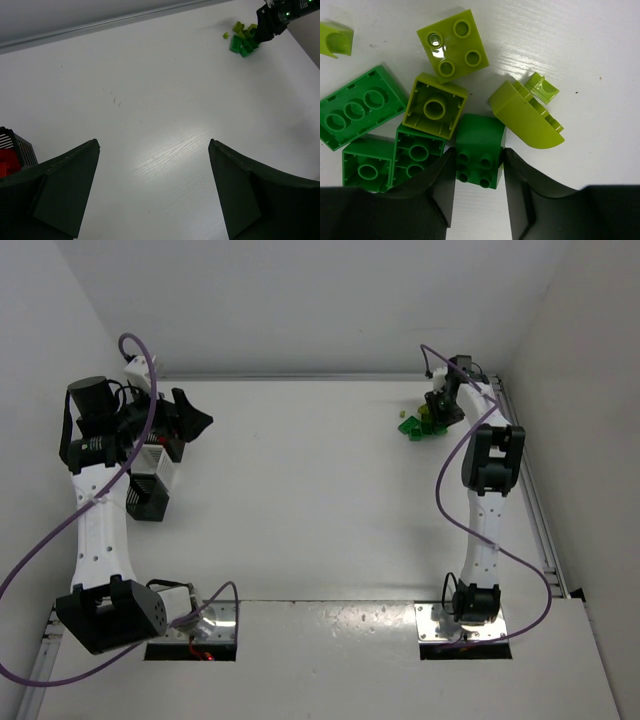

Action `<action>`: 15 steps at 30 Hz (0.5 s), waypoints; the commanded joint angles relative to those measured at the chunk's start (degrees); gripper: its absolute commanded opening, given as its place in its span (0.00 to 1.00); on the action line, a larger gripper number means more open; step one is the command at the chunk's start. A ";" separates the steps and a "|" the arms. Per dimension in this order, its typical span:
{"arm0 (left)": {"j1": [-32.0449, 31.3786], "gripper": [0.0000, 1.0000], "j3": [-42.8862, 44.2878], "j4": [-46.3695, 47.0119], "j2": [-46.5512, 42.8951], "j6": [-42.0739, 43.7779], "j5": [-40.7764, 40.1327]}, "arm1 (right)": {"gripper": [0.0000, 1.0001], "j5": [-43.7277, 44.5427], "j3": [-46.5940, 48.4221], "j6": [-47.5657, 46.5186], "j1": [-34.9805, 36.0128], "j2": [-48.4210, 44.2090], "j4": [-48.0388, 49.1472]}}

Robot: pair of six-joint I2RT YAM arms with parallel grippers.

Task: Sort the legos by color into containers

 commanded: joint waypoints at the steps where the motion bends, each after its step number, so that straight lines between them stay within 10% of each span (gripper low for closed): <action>1: -0.58 0.97 0.08 1.61 -0.29 -0.84 0.01 | 0.37 0.44 -0.23 -0.86 -0.37 -0.13 0.42; 15: -0.58 0.99 -4.48 0.47 -5.11 5.99 3.96 | 0.16 -10.51 -10.51 -2.09 -0.37 -17.14 -3.52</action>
